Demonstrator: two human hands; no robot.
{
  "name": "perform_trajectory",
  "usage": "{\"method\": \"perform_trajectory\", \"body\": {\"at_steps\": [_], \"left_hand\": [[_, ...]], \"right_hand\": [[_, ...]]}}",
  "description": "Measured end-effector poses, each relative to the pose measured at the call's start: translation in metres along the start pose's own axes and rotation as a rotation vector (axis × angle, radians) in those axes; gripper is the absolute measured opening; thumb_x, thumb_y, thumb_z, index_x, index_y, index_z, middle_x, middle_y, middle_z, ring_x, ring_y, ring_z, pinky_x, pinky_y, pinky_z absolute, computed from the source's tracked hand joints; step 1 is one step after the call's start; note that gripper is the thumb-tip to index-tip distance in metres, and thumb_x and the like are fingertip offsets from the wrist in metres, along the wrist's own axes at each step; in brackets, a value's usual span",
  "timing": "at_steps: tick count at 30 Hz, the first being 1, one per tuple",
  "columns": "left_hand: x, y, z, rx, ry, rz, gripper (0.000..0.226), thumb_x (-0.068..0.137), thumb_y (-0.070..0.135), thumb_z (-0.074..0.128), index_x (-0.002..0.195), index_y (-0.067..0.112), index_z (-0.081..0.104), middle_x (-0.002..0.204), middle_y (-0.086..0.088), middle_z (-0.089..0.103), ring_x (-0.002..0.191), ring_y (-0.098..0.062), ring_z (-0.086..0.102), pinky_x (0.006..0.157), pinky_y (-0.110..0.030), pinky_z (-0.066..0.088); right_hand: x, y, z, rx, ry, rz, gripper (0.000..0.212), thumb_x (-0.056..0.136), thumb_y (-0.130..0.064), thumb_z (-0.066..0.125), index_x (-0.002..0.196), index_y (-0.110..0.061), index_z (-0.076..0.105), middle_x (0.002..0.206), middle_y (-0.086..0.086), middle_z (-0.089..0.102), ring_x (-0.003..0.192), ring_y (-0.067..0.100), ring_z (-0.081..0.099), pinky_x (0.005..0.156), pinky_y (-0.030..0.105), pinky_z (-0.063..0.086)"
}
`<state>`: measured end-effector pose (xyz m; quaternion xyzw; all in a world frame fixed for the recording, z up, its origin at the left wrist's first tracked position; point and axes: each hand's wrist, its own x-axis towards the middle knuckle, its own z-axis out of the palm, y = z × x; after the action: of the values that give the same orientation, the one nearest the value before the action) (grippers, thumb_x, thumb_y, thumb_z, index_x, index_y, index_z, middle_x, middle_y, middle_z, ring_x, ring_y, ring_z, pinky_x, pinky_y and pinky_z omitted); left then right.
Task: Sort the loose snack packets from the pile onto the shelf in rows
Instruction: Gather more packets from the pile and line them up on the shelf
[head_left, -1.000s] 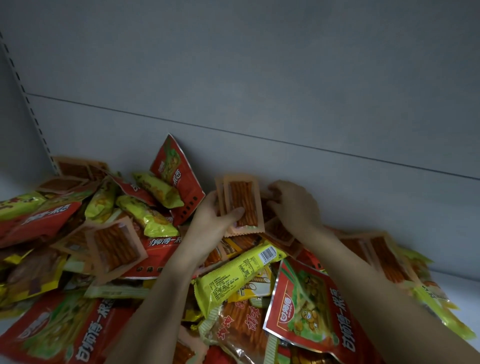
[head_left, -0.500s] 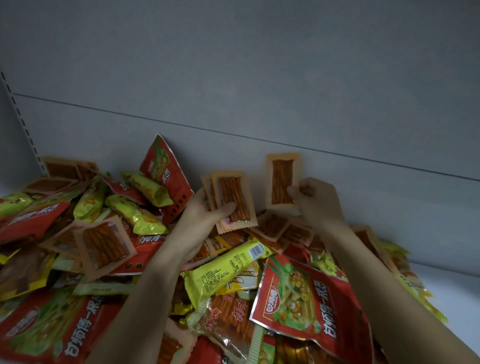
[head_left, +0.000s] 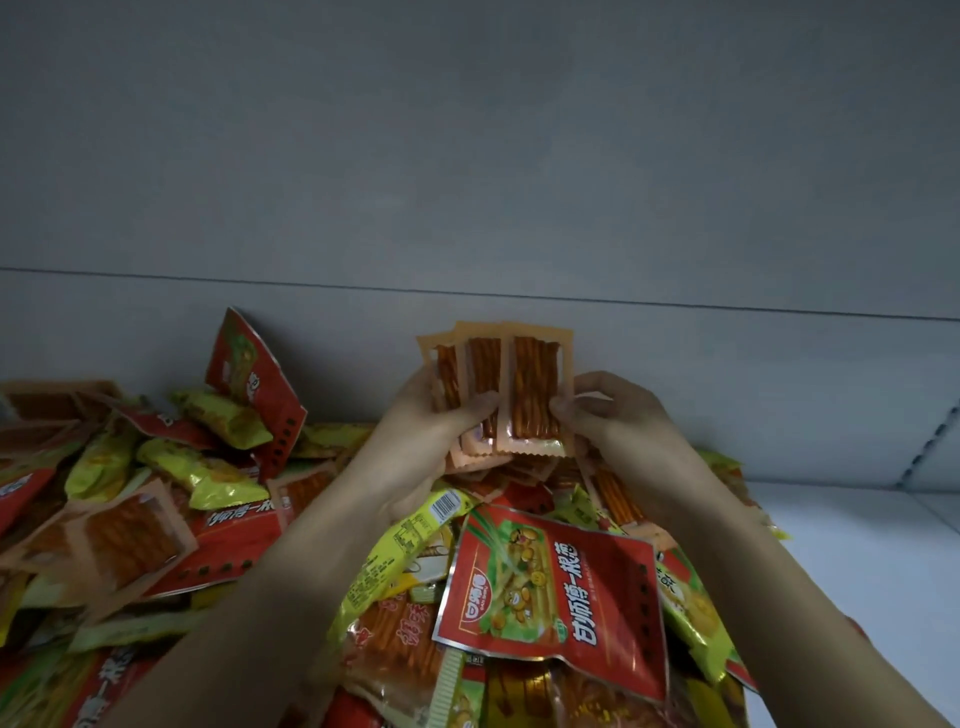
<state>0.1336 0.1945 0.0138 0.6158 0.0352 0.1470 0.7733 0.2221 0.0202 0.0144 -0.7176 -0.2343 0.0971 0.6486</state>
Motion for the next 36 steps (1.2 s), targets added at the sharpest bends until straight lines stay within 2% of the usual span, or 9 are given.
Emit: {"method": "perform_trajectory", "body": {"at_steps": [4,7,13,16,20,23,27,29,36], "left_hand": [[-0.004,-0.015,0.018,-0.048,-0.042,-0.07,0.038,0.092,0.005,0.067,0.124,0.021,0.058,0.116,-0.007,0.074,0.104,-0.028,0.072,0.076,-0.041,0.062],[-0.003,-0.023,0.025,-0.032,-0.061,-0.089,0.042,0.088,-0.002,0.069,0.12,0.024,0.059,0.114,-0.006,0.075,0.104,-0.026,0.072,0.077,-0.04,0.063],[0.004,-0.024,0.032,-0.086,-0.033,-0.128,0.047,0.085,-0.005,0.069,0.12,0.025,0.057,0.116,-0.007,0.074,0.103,-0.031,0.072,0.081,-0.05,0.062],[0.007,-0.025,0.038,-0.122,-0.026,-0.146,0.044,0.086,-0.005,0.067,0.121,0.021,0.058,0.118,-0.01,0.073,0.104,-0.034,0.071,0.075,-0.045,0.063],[0.008,-0.031,0.048,-0.139,-0.022,-0.165,0.045,0.087,-0.005,0.066,0.125,0.019,0.057,0.119,-0.011,0.072,0.102,-0.031,0.073,0.074,-0.043,0.063],[0.007,-0.035,0.053,-0.125,-0.025,-0.167,0.047,0.087,-0.005,0.067,0.126,0.019,0.057,0.12,-0.009,0.072,0.101,-0.029,0.073,0.073,-0.042,0.063],[0.004,-0.039,0.055,-0.12,0.008,-0.165,0.046,0.087,-0.005,0.066,0.126,0.019,0.057,0.119,-0.01,0.072,0.101,-0.029,0.073,0.074,-0.044,0.063],[0.002,-0.041,0.055,-0.119,0.032,-0.167,0.045,0.088,-0.005,0.066,0.126,0.019,0.058,0.117,-0.01,0.073,0.101,-0.03,0.073,0.075,-0.044,0.063],[-0.013,-0.052,0.058,-0.106,0.063,-0.17,0.045,0.09,-0.005,0.065,0.126,0.021,0.058,0.116,-0.01,0.074,0.102,-0.03,0.073,0.071,-0.039,0.063]], "right_hand": [[-0.005,0.006,-0.007,-0.068,0.005,0.004,0.017,0.092,-0.017,0.069,0.095,-0.003,0.061,0.058,0.006,0.06,0.046,0.02,0.05,0.044,0.029,0.04],[-0.007,0.006,-0.021,-0.144,0.028,0.009,0.019,0.092,-0.023,0.069,0.093,-0.005,0.063,0.068,0.005,0.063,0.05,0.016,0.055,0.046,0.026,0.044],[-0.003,0.025,-0.09,-0.281,0.361,0.026,0.012,0.096,-0.011,0.057,0.089,-0.008,0.066,0.082,0.011,0.067,0.054,0.018,0.054,0.048,0.027,0.046],[0.0,0.047,-0.108,-0.484,0.316,0.098,0.005,0.093,-0.015,0.062,0.091,-0.014,0.067,0.089,0.008,0.07,0.069,0.023,0.062,0.061,0.036,0.052],[0.002,0.066,-0.11,-0.763,0.296,0.139,0.028,0.092,-0.03,0.064,0.113,-0.011,0.062,0.099,0.003,0.062,0.088,0.021,0.055,0.071,0.028,0.038],[0.005,0.072,-0.111,-0.832,0.252,0.19,0.037,0.089,-0.031,0.069,0.118,-0.009,0.061,0.108,0.009,0.065,0.098,0.027,0.059,0.072,0.029,0.038],[0.005,0.074,-0.115,-0.794,0.231,0.156,0.018,0.086,-0.022,0.074,0.097,-0.014,0.064,0.091,0.001,0.063,0.082,0.018,0.056,0.057,0.026,0.036],[0.006,0.073,-0.118,-0.754,0.255,0.087,0.01,0.087,-0.018,0.071,0.091,-0.015,0.063,0.087,0.0,0.061,0.082,0.019,0.058,0.059,0.026,0.037],[-0.005,0.061,-0.118,-0.255,0.446,0.019,0.002,0.095,-0.01,0.06,0.094,-0.009,0.062,0.088,0.006,0.064,0.074,0.016,0.061,0.058,0.024,0.046]]}}
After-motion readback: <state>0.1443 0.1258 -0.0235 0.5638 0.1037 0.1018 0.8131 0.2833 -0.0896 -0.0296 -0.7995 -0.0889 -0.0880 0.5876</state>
